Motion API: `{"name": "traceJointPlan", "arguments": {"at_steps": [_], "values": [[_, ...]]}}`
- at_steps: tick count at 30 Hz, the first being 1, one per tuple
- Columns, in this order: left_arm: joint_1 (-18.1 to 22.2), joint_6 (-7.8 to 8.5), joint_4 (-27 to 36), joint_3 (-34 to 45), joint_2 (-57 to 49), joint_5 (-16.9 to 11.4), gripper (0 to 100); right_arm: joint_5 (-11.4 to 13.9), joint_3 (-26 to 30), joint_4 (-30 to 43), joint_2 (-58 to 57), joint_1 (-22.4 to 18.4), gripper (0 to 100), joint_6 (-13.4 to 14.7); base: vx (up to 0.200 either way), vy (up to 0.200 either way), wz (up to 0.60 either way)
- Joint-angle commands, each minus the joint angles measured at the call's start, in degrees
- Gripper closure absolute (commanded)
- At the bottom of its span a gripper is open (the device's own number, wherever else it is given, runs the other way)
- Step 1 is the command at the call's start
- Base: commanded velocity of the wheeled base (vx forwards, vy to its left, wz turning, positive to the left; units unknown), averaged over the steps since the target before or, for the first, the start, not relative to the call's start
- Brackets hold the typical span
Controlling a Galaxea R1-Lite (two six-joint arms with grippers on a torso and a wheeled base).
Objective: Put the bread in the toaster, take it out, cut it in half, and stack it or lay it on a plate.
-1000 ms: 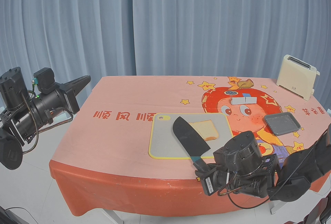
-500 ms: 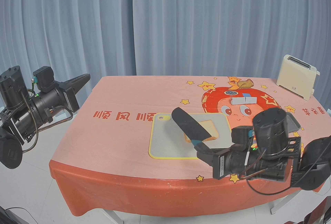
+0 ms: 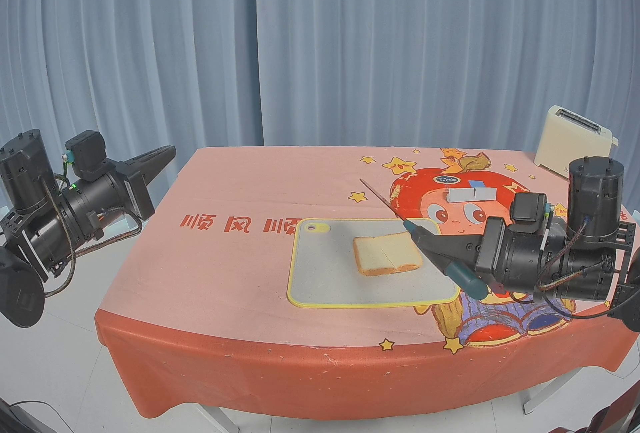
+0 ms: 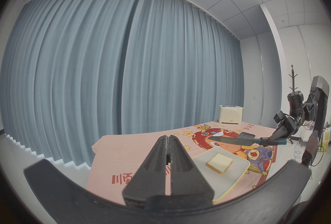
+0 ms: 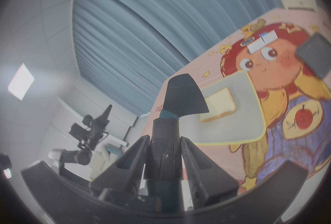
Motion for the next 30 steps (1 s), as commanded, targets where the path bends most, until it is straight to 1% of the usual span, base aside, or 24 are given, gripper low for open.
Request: {"name": "traceJointPlan", "arguments": {"at_steps": [1, 2, 4, 5, 6, 7, 8, 10, 11, 12, 13, 16, 17, 18, 19, 21, 23, 25, 27, 28, 30], "values": [[-0.22, -0.02, -0.03, 0.29, 0.46, -0.01, 100, 2.41, 0.64, -0.14, -0.22, -0.74, 100, 5.80, 0.000, 0.000, 0.00], [-0.31, -0.02, -0.03, 0.38, 0.46, -0.10, 100, 3.12, 1.26, -0.14, -0.04, -0.56, 100, 7.29, 0.000, 0.000, 0.00], [-0.48, -0.02, -0.03, 0.46, 0.46, -0.28, 100, 4.00, 2.14, -0.23, 0.05, -0.65, 100, 8.61, 0.000, 0.000, 0.00], [-0.75, -0.02, -0.03, 0.55, 0.37, -0.80, 100, 4.70, 2.58, -0.23, 0.05, -1.00, 100, 9.49, 0.000, 0.000, 0.00], [-1.28, -0.11, -0.03, 0.64, 0.37, -1.68, 100, 5.40, 2.67, -0.23, 0.05, -1.09, 100, 10.02, 0.000, 0.000, 0.00], [-1.36, -0.19, -0.03, 0.64, 0.37, -1.86, 100, 5.58, 2.75, -0.23, -0.04, -1.18, 100, 10.11, 0.000, 0.000, 0.00], [-3.91, -0.72, 0.06, 0.82, 0.37, -4.14, 100, 7.16, 3.28, -0.23, -0.04, -1.35, 100, 11.43, 0.000, 0.000, 0.00], [-7.43, -0.90, 0.06, 1.17, 0.54, -4.85, 100, 8.83, 4.07, -0.31, -0.13, -2.23, 100, 12.74, 0.000, 0.000, 0.00], [-8.57, -1.07, -0.03, 1.52, 0.54, -4.85, 100, 9.36, 4.34, -0.31, -0.13, -2.58, 100, 12.92, 0.000, 0.000, 0.00], [-10.24, -1.51, -0.03, 2.13, 0.72, -5.02, 100, 10.41, 4.51, -0.31, -0.22, -3.11, 100, 13.10, 0.000, 0.000, 0.00], [-11.65, -1.78, -0.03, 2.31, 1.16, -5.11, 100, 11.11, 4.60, -0.31, -0.22, -3.20, 100, 13.01, 0.000, 0.000, 0.00], [-17.45, -2.39, -0.03, 1.43, 4.41, -5.11, 100, 11.29, 4.60, -0.31, -0.74, -3.37, 100, 12.92, 0.000, 0.000, 0.00], [-18.77, -2.48, -0.11, 0.73, 6.43, -5.20, 100, 11.47, 4.60, -0.31, -1.01, -3.37, 100, 13.01, 0.000, 0.000, 0.00], [-19.21, -2.48, -0.11, 0.20, 7.57, -5.11, 100, 11.47, 4.60, -0.31, -1.09, -3.37, 100, 13.01, 0.000, 0.000, 0.00], [-20.08, -2.48, -0.99, -2.08, 12.50, -5.02, 100, 11.47, 4.69, -0.31, -1.18, -3.37, 100, 12.66, 0.000, 0.000, 0.00], [-20.00, -2.30, -3.54, -5.07, 18.56, -4.67, 100, 11.47, 4.86, -0.31, -1.09, -3.37, 100, 12.39, 0.000, 0.000, 0.00], [-19.82, -2.57, -5.65, -7.27, 22.25, -5.20, 100, 11.47, 4.95, -0.31, -0.92, -3.11, 100, 12.22, 0.000, 0.000, 0.00], [-19.73, -2.57, -5.30, -10.35, 24.27, -5.20, 100, 11.03, 5.04, -0.23, -1.01, -2.50, 100, 11.34, 0.000, 0.000, 0.00], [-19.91, -2.57, -4.60, -11.40, 24.36, -5.29, 100, 11.03, 5.39, -0.14, -1.18, -2.32, 100, 10.28, 0.000, 0.000, 0.00], [-20.26, -2.57, -2.84, -11.93, 23.92, -5.46, 100, 10.85, 6.27, -0.23, -1.71, -2.06, 100, 8.26, 0.000, 0.000, 0.00], [-20.26, -2.57, -2.84, -11.93, 23.92, -5.46, 100, 10.85, 6.27, -0.23, -1.71, -2.06, 100, 8.26, 0.000, 0.000, 0.00]]}}
